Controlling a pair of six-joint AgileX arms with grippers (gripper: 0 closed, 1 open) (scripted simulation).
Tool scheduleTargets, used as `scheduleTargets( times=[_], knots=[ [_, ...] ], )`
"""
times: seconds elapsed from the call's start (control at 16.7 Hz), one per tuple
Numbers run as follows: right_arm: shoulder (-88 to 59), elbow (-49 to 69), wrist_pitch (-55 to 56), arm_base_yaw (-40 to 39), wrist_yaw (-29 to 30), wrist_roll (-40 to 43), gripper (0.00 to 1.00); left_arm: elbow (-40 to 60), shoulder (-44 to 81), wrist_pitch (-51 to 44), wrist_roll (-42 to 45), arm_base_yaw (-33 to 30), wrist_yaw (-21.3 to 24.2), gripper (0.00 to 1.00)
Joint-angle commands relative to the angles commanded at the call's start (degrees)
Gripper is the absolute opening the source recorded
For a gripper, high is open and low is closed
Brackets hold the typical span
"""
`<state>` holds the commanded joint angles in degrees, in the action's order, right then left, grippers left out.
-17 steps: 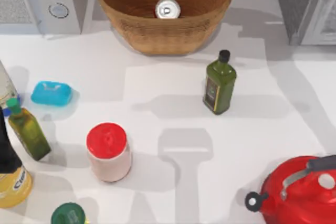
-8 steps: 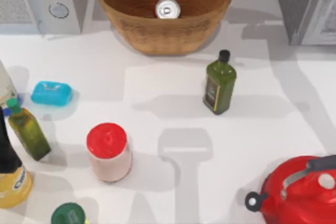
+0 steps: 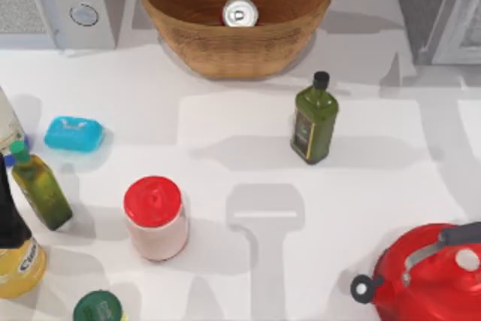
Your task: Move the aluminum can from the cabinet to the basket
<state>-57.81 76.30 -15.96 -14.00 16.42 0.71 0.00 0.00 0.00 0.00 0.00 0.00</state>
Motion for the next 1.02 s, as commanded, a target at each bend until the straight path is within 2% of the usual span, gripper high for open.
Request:
scheduleTargets(
  times=[0.66, 0.84, 1.02],
  knots=[
    [42.75, -58.36, 11.74, 10.58, -11.93, -0.53, 1.00, 0.00, 0.00, 0.00, 0.00, 0.00, 0.00, 1.00],
    [51.81, -69.60, 14.24, 12.84, -14.45, -0.64, 1.00, 0.00, 0.00, 0.00, 0.00, 0.00, 0.00, 1.00],
    [57.00, -75.43, 15.73, 13.91, -16.11, -0.70, 1.00, 0.00, 0.00, 0.00, 0.00, 0.00, 0.00, 1.00]
  ],
)
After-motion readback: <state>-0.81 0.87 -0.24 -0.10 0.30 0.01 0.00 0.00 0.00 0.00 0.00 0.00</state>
